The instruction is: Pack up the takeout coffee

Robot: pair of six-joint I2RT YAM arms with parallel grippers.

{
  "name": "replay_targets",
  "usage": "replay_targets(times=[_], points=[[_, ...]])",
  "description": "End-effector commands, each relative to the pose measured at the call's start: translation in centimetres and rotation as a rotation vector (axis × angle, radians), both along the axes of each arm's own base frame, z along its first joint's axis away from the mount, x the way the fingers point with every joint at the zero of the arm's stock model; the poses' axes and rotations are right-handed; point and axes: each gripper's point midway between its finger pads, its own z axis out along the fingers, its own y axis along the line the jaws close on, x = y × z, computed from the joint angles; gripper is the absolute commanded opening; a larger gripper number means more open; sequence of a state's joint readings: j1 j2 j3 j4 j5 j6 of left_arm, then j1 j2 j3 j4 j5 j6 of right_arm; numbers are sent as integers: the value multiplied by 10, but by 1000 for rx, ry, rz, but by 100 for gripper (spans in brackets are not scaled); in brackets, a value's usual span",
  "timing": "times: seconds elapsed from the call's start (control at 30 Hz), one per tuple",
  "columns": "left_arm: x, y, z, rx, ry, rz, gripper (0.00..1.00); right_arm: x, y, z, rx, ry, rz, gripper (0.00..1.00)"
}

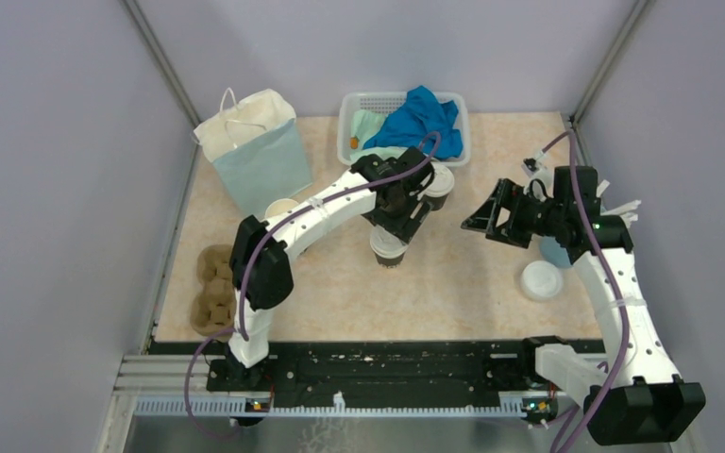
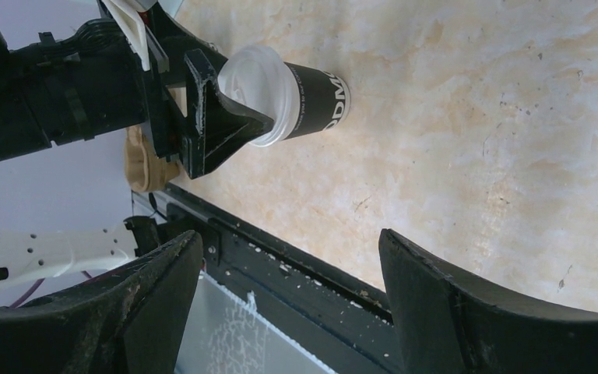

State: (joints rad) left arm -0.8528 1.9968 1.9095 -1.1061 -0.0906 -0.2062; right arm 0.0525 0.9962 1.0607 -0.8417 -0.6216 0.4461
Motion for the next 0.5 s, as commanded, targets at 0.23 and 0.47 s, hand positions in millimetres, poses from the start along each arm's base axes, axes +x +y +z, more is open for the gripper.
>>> replay_targets(times=[0.23,0.47], points=[[3,2,14,17,-30,-5,76,5,4,6,13,-50,23,83],[1,5,26,21,-24,7,76,5,5,6,18,-49,27,83]])
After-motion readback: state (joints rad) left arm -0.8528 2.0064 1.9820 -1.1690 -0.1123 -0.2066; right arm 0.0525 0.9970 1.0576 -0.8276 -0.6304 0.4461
